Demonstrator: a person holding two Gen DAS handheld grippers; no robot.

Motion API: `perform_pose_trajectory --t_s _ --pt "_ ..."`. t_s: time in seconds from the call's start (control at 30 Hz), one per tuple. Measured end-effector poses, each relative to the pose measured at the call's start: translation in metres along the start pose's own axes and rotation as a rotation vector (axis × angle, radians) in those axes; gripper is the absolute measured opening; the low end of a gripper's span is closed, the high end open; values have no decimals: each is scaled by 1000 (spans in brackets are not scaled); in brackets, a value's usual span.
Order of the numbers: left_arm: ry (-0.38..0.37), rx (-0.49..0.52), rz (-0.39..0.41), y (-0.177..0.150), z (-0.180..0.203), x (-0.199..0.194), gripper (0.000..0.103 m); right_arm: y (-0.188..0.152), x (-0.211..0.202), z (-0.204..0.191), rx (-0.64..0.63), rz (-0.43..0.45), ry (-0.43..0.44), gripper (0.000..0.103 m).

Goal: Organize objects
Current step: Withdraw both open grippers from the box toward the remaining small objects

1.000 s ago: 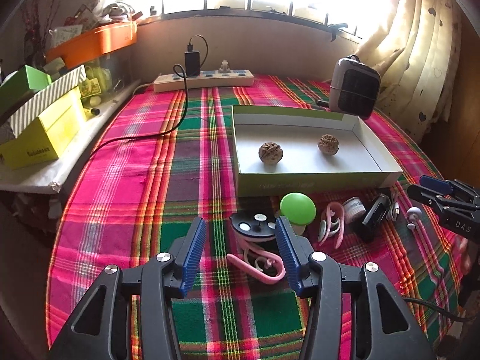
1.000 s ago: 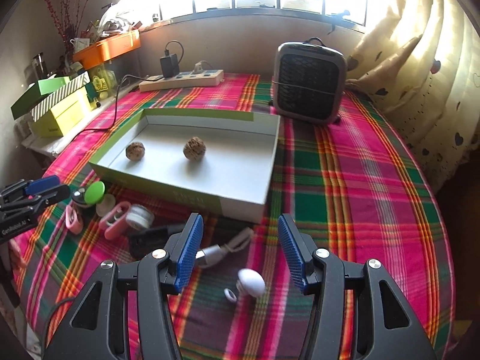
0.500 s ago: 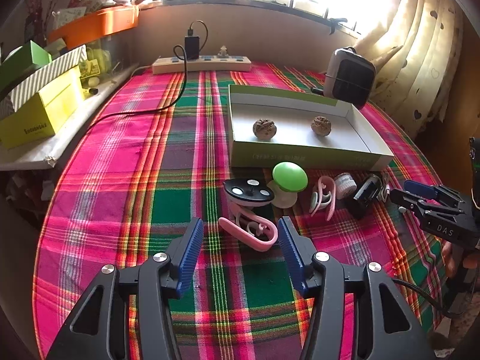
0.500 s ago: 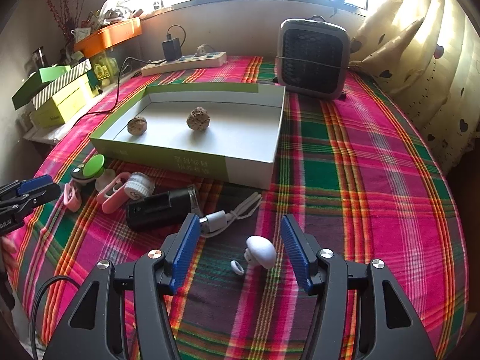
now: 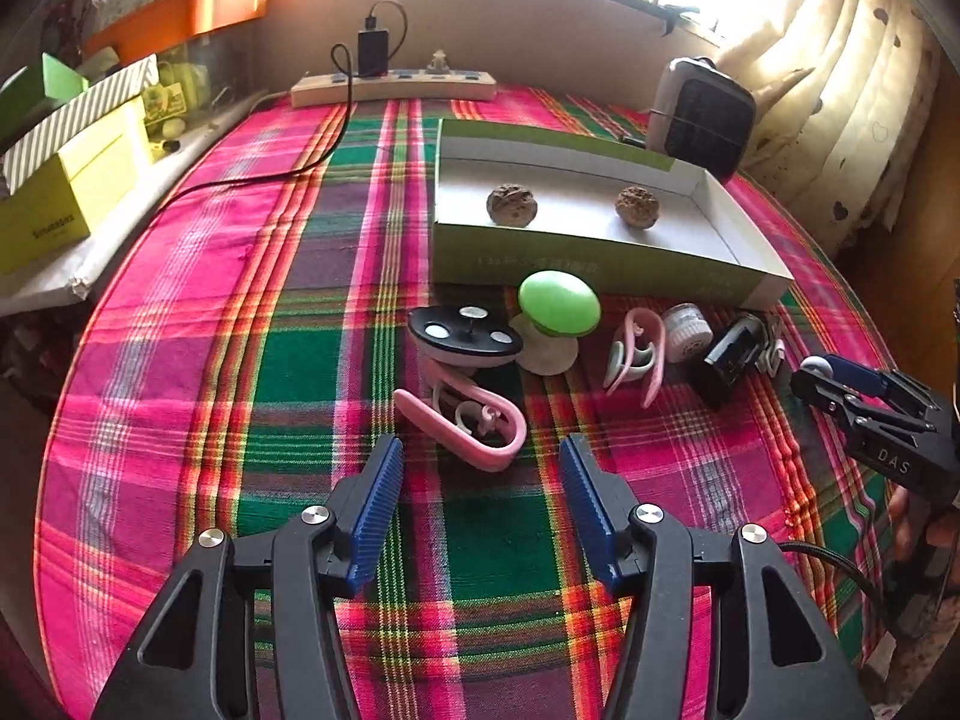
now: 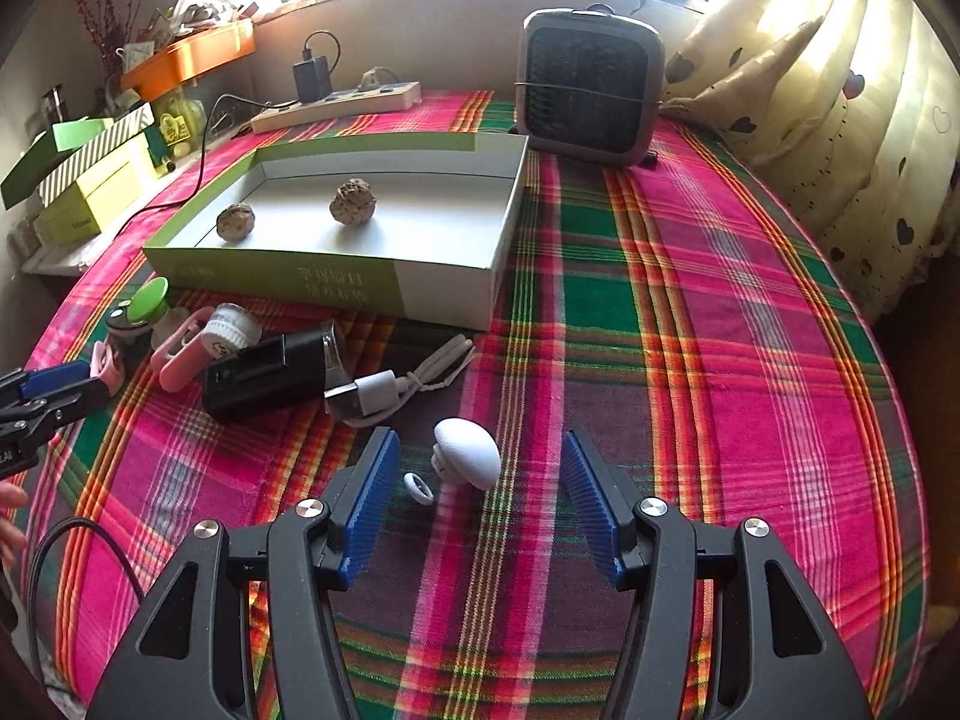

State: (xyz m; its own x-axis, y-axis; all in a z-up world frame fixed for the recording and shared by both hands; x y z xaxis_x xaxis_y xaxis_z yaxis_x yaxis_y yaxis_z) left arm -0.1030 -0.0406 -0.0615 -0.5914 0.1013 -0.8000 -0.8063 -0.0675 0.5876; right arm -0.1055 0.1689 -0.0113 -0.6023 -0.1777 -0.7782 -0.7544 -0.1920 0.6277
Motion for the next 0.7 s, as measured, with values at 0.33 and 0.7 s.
perform_pose_trajectory --t_s 0.33,0.7 --pt "39 -37 3 -1 -14 -5 53 -3 -1 8 -6 -10 -25 57" --pt "83 -89 -6 -6 -36 -9 53 -4 -2 14 -1 -11 -44 57"
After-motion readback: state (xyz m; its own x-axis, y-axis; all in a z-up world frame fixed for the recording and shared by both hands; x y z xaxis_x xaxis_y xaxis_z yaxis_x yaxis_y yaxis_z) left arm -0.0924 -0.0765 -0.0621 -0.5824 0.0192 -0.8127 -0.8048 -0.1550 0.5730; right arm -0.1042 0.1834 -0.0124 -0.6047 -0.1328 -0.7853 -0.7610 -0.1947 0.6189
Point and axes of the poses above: each gripper's, at about its wrist camera, not at the fingertips, and x roughly the way its jaws point, z to its right, y to its top, the point moved 9 cm from there along x, roughly the way its jaws point, and after that the axes turned 1 degree about x, right-handed, at the moved point
